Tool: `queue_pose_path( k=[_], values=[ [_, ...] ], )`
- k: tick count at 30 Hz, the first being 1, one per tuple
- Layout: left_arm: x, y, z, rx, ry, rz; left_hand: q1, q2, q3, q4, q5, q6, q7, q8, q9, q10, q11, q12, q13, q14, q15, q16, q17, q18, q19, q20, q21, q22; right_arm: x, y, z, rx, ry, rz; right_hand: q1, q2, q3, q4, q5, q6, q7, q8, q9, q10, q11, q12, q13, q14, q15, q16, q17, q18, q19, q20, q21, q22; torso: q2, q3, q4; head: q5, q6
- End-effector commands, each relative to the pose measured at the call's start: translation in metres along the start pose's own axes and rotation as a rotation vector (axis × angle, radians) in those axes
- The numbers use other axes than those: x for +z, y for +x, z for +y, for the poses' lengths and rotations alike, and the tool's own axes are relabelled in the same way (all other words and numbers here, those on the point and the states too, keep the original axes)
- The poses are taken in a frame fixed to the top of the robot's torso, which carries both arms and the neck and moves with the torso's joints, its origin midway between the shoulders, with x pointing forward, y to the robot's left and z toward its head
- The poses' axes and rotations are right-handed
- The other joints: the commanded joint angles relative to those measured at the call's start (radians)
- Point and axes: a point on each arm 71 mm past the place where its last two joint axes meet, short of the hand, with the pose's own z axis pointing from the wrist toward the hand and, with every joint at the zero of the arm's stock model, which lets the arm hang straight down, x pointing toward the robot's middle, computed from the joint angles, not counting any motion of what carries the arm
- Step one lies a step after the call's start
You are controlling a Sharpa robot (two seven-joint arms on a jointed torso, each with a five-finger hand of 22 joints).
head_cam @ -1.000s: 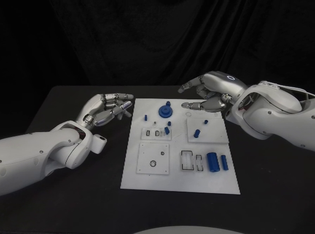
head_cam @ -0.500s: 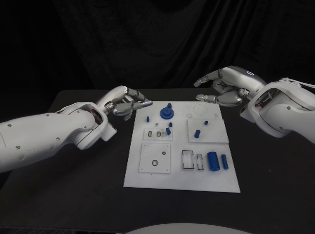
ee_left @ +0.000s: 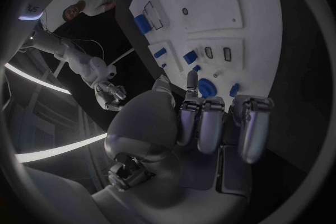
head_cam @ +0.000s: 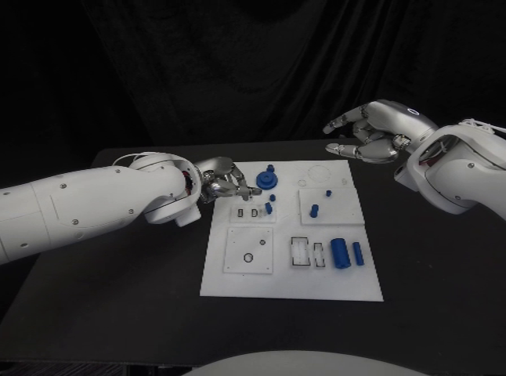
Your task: Assemble the parts on the task board
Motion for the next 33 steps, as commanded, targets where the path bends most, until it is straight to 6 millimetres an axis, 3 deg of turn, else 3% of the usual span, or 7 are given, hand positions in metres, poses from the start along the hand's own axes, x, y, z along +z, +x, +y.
queue_pose_path(
  k=[1,4,15,18,22,25,33],
  values=[
    [0.006,0.006,-0.001,0.073,-0.110,0.075,-0.032,-0.020,0.016,-0.002,0.006,0.052,-0.041,0.068,0.105,0.107,-0.044,0.007,0.261,0.105,-0.042,0.003,0.263,-0.021,0.102,-0.041,0.037,0.263,0.000,0.002,-0.005,0.001,0.037,0.024,0.007,0.001,0.008,0.000,0.002,0.005,0.001,0.003,-0.001,0.096,0.007,-0.004,0.254,0.086,0.006,-0.003,0.173,-0.001,0.037,0.008,-0.005,0.213,-0.008,0.0083,-0.0028,-0.004,-0.008],
    [0.013,0.009,-0.009,0.084,-0.118,0.083,-0.048,-0.020,0.019,0.000,0.011,0.056,-0.047,0.082,0.139,0.107,-0.051,0.007,0.261,0.105,-0.050,0.003,0.263,-0.021,0.102,-0.049,0.037,0.263,0.000,0.003,-0.006,0.001,0.042,0.031,0.008,0.001,0.008,-0.001,0.002,0.006,0.001,0.003,-0.001,0.095,0.007,-0.006,0.253,0.086,0.006,-0.003,0.173,-0.001,0.036,0.008,-0.006,0.213,-0.010,0.0119,-0.0044,-0.004,-0.014],
    [0.026,0.019,-0.027,0.114,-0.152,0.110,-0.037,-0.020,0.052,-0.005,0.061,0.080,-0.073,0.112,0.236,0.107,-0.074,0.007,0.261,0.105,-0.071,0.003,0.263,-0.021,0.102,-0.069,0.037,0.263,0.002,0.010,-0.007,0.002,0.059,0.064,0.010,0.003,0.010,-0.002,0.002,0.007,0.002,0.004,-0.002,0.089,0.007,-0.014,0.245,0.085,0.006,-0.006,0.168,0.000,0.034,0.009,-0.011,0.211,-0.010,0.0101,-0.0080,0.000,-0.033],
    [0.028,0.019,-0.028,0.115,-0.160,0.106,-0.036,-0.020,0.055,-0.005,0.060,0.085,-0.075,0.110,0.240,0.107,-0.076,0.007,0.261,0.105,-0.073,0.003,0.263,-0.021,0.102,-0.071,0.037,0.263,0.001,0.012,-0.008,0.003,0.064,0.071,0.011,0.003,0.010,-0.002,0.002,0.008,0.002,0.004,-0.002,0.087,0.007,-0.017,0.242,0.085,0.006,-0.007,0.168,0.000,0.033,0.009,-0.013,0.211,-0.009,0.0085,-0.0079,0.004,-0.037],
    [0.030,0.019,-0.030,0.117,-0.177,0.101,-0.036,-0.021,0.059,-0.004,0.047,0.087,-0.076,0.097,0.246,0.107,-0.078,0.007,0.261,0.105,-0.076,0.003,0.263,-0.021,0.102,-0.074,0.037,0.263,0.001,0.016,-0.009,0.006,0.069,0.082,0.012,0.005,0.011,-0.002,0.002,0.010,0.003,0.004,-0.002,0.064,0.007,-0.045,0.215,0.084,0.007,-0.009,0.165,0.001,0.032,0.009,-0.017,0.210,-0.008,0.0103,-0.0125,0.010,-0.039],
    [0.031,0.020,-0.030,0.117,-0.188,0.097,-0.041,-0.021,0.067,-0.002,0.016,0.092,-0.076,0.080,0.255,0.107,-0.079,0.007,0.261,0.105,-0.078,0.003,0.263,-0.021,0.102,-0.078,0.037,0.263,0.001,0.017,-0.009,0.007,0.070,0.083,0.012,0.005,0.011,-0.002,0.002,0.010,0.003,0.004,-0.003,0.061,0.007,-0.049,0.211,0.084,0.007,-0.009,0.165,0.001,0.032,0.009,-0.017,0.210,-0.008,0.0115,-0.0139,0.009,-0.044],
    [0.033,0.020,-0.030,0.121,-0.220,0.094,-0.044,-0.022,0.073,-0.004,0.008,0.101,-0.078,0.075,0.267,0.107,-0.081,0.007,0.261,0.105,-0.080,0.003,0.263,-0.021,0.102,-0.080,0.037,0.263,0.000,0.018,-0.010,0.007,0.072,0.078,0.013,0.005,0.012,-0.003,0.002,0.011,0.003,0.004,-0.003,0.057,0.008,-0.053,0.207,0.084,0.007,-0.009,0.165,0.001,0.032,0.009,-0.016,0.210,-0.009,0.0138,-0.0132,0.001,-0.057]
  ],
)
